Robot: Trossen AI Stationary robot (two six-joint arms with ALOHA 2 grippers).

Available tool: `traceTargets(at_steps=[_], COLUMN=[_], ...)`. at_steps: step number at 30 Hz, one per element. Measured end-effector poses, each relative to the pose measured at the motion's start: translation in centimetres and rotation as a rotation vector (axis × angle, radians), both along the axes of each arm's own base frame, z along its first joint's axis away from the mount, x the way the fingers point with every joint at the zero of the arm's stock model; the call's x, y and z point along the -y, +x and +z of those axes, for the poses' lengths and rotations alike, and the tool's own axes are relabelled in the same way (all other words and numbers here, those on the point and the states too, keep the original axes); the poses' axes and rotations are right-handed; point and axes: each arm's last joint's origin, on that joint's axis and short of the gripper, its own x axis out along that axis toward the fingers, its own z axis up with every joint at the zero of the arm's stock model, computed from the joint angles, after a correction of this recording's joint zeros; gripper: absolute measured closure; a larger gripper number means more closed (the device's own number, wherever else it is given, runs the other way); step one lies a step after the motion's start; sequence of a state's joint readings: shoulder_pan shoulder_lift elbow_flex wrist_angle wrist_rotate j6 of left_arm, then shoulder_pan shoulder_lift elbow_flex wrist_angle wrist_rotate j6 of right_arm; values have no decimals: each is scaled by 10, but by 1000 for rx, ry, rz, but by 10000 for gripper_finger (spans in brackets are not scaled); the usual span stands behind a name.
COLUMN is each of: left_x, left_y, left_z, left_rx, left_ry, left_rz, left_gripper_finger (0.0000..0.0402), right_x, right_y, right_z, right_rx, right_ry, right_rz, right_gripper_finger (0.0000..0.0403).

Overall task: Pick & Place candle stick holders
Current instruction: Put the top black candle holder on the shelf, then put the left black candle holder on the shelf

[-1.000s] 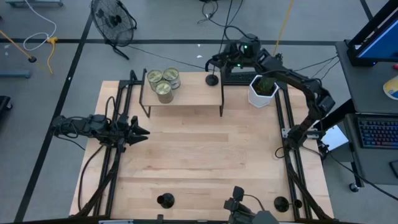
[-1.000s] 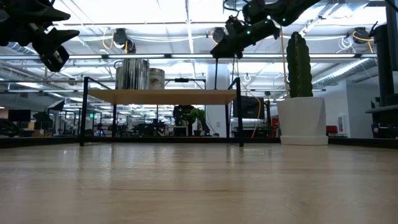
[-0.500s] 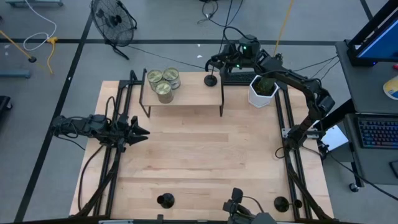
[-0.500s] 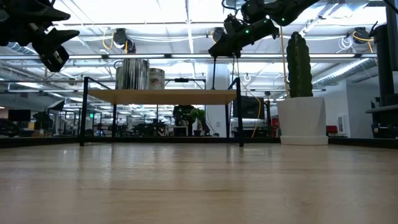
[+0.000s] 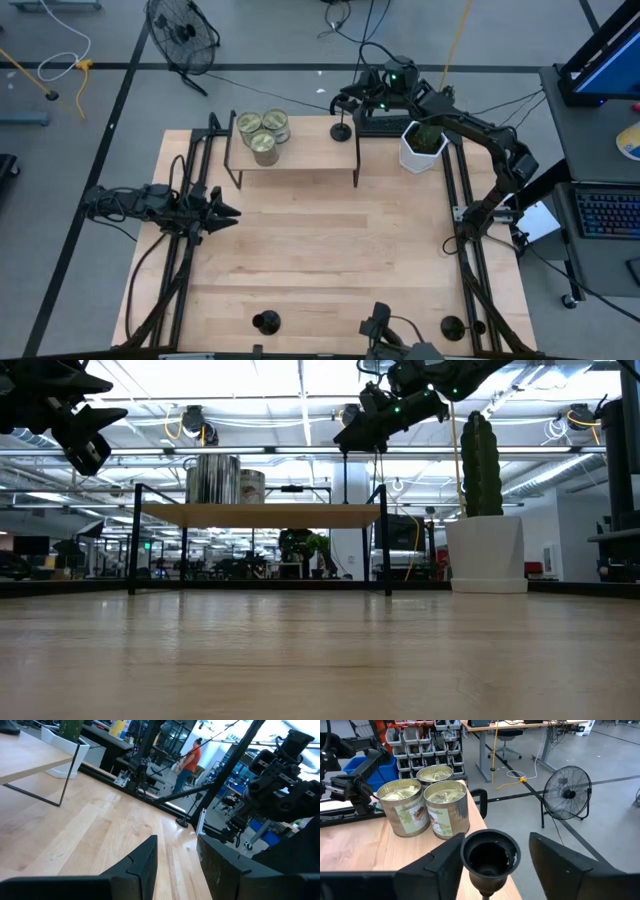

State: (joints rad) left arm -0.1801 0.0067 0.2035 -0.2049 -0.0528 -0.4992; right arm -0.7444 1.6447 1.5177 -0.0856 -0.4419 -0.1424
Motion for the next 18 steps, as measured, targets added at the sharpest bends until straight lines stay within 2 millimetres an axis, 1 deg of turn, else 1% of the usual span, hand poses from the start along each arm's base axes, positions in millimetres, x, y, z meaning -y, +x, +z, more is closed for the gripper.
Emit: traceTargets(at_steps=[10,14,18], left_x=[0,0,0], left_y=[0,0,0], left_z=[0,0,0], left_rx=[2,2,2], left_ry=[22,23,24], left_rz=[-3,-3,-3], left_gripper_finger=[259,259,259], right_x=[-1,-1,-6], right_y=[2,2,-3], right_z=[6,12,24], right_rx=[43,96,121], right_ry=[-36,-35,-84], right_rz=[-17,-26,-21], right_gripper_finger=[147,139,136])
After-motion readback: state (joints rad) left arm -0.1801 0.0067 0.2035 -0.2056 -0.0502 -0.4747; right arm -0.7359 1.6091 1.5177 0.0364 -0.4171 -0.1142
